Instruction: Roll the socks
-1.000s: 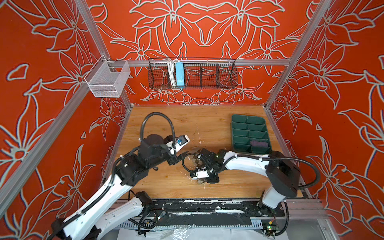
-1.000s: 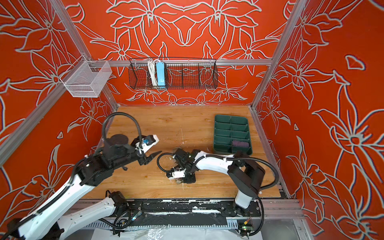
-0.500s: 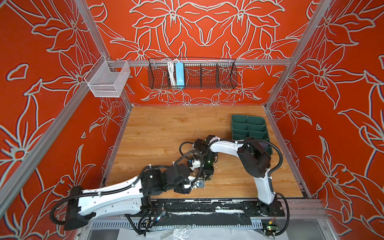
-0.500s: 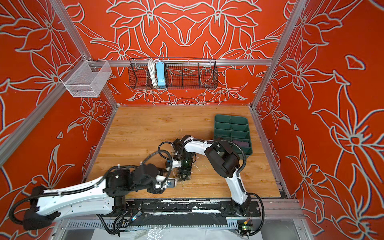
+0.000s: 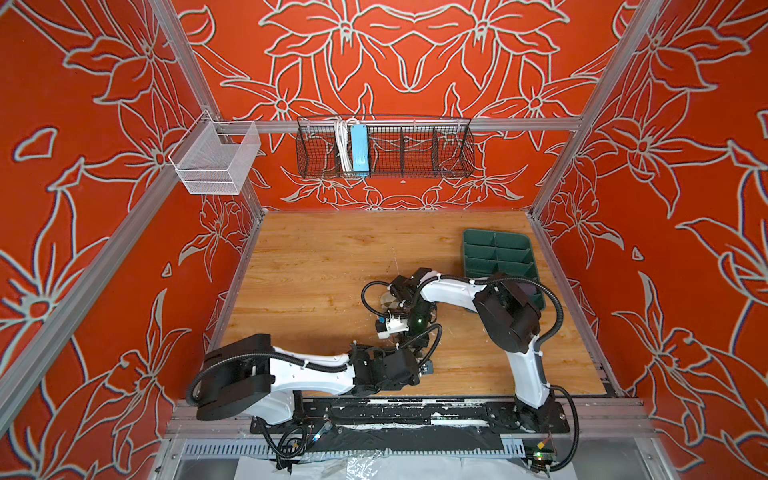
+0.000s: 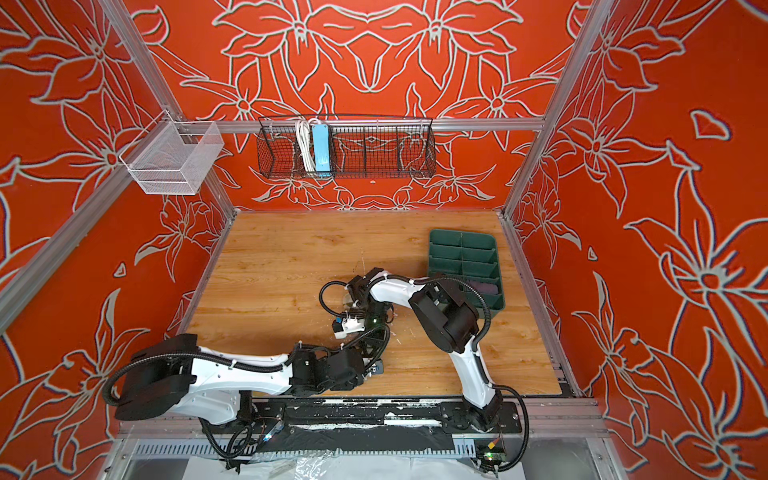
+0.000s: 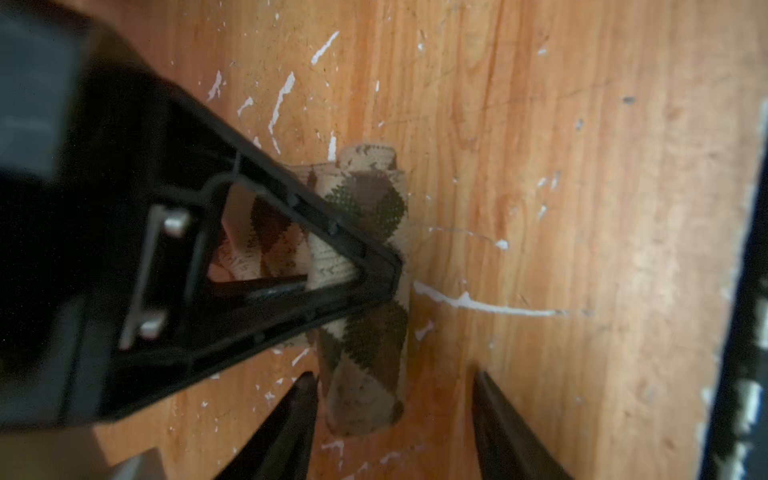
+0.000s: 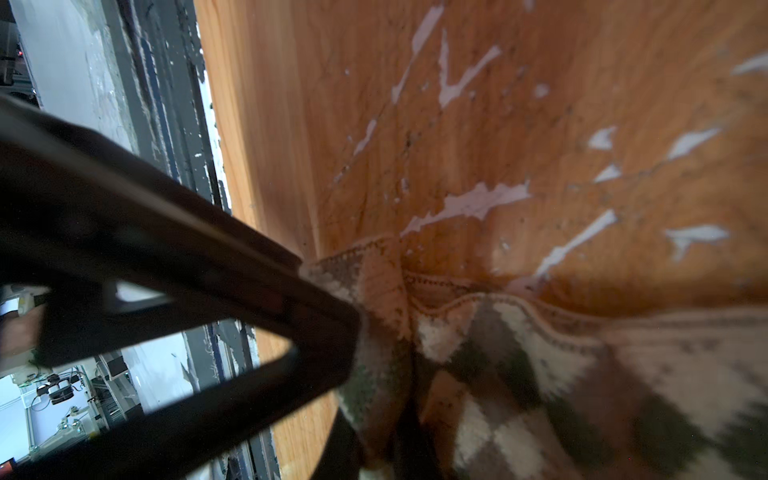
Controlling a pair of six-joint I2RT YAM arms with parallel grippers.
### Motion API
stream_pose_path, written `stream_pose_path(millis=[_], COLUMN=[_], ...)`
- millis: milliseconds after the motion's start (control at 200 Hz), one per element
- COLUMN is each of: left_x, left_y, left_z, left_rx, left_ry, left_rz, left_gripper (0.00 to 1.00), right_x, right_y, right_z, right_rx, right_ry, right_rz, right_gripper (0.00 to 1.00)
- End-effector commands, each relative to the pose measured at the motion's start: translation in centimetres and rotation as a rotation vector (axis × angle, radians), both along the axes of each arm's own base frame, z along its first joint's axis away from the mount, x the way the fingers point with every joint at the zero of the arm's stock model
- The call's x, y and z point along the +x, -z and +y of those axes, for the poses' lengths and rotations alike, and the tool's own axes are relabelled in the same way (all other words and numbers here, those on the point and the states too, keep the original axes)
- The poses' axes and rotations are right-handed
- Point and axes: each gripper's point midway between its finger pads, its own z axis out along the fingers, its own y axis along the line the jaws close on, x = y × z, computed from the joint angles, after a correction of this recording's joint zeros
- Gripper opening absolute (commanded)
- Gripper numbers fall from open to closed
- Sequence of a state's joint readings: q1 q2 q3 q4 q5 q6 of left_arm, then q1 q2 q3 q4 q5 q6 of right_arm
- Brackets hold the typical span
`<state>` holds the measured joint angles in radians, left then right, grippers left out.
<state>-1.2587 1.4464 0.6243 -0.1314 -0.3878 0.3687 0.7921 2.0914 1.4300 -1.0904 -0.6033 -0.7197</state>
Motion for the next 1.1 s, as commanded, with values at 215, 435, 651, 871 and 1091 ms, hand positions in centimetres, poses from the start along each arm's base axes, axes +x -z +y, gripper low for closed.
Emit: stream_pose_path(millis=[215, 435, 651, 871, 1091], left_x=[1.6, 0.5, -0.8, -0.5, 0.5], left_y=[-0.6, -0.9, -0.3, -0.4, -0.9], left_z=[-2.0, -1.4, -1.5, -1.6, -1.9], left_rx=[-0.048, -0.056, -0.067, -0.105, -0.184], left_ry=[-0.118, -0.066, -0.006, -0.068, -0.117], left_rz=[-0.015, 0.085, 0.308, 0.632, 0.929], left_gripper=[0.00, 0.00, 0.00, 0.00, 0.00], right_x=[-0.1, 2.6, 6.7, 12.8, 3.2], right_y=[-0.4, -1.9, -9.2, -20.7, -21.9], right_z=[-1.2, -3.2, -6.2, -13.8, -11.9], right_rx=[0.006, 0.030, 0.197, 0.292, 0.608], right_ry=[0.029, 0.152, 0.394, 0.813, 0.351], right_rz=[-0.008, -0.240, -0.532, -1.150, -1.172], right_gripper=[0.00, 0.25, 0.34, 0.37, 0.42])
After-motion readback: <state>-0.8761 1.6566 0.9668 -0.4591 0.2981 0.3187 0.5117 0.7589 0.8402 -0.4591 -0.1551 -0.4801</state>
